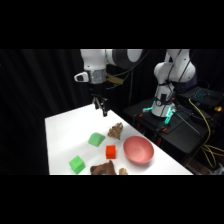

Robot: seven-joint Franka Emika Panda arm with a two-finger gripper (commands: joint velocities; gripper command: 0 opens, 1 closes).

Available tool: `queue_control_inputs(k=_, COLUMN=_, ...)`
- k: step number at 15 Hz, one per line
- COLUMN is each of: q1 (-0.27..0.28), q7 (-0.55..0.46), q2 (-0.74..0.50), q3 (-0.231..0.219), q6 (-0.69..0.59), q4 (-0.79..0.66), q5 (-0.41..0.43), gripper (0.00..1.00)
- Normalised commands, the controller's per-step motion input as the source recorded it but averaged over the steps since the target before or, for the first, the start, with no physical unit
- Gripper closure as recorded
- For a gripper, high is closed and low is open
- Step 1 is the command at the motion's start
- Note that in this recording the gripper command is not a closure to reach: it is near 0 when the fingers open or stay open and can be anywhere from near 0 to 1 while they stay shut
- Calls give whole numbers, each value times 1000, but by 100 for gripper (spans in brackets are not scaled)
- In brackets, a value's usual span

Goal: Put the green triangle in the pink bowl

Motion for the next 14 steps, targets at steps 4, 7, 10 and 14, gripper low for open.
queue_control_inputs(k=4, q1=-38, q7=51, q2=88, q3=5, q6=120, q4=49, q5=16, gripper=0)
queue_control_inputs(k=7, q1=-66, q7=0, q2=491, q3=-11, q6=233, q4=347, q5=135, gripper=0)
queue_control_inputs(k=10, q1=-68, q7=-39, q2=756, q3=3, q6=99, q4=646, q5=172, gripper=0)
queue_control_inputs(k=14, q1=-99, q7=-77, q2=693, q3=29, q6=-180, q4=754, q5=187, gripper=0)
